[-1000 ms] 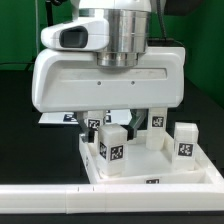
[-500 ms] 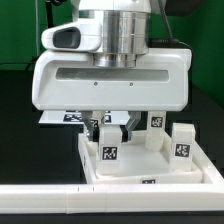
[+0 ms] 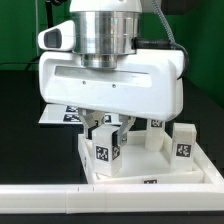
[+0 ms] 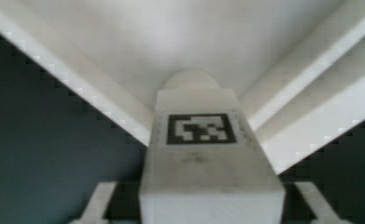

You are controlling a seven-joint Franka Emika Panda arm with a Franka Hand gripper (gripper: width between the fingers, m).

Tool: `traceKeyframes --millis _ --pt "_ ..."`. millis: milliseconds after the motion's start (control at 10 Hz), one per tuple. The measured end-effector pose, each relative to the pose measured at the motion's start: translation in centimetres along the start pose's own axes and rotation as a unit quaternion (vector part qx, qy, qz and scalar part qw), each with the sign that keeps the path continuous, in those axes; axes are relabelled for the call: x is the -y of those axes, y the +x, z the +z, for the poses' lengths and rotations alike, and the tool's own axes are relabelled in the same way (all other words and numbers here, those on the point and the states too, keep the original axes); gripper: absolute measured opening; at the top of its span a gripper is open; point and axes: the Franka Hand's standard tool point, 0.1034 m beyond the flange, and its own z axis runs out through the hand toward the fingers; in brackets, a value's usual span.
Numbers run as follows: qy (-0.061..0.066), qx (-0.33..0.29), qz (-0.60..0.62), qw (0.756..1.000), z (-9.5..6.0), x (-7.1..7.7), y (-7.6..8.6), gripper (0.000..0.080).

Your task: Assemble square table

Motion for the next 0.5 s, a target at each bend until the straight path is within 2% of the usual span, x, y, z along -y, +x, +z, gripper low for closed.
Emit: traceKeyframes --millis 200,500 --pt "0.002 0.007 0.113 0.994 0.02 -0.09 0.12 0.0288" --pt "-0.002 0.012 0.179 0.984 0.03 -0.12 0.0 0.0288"
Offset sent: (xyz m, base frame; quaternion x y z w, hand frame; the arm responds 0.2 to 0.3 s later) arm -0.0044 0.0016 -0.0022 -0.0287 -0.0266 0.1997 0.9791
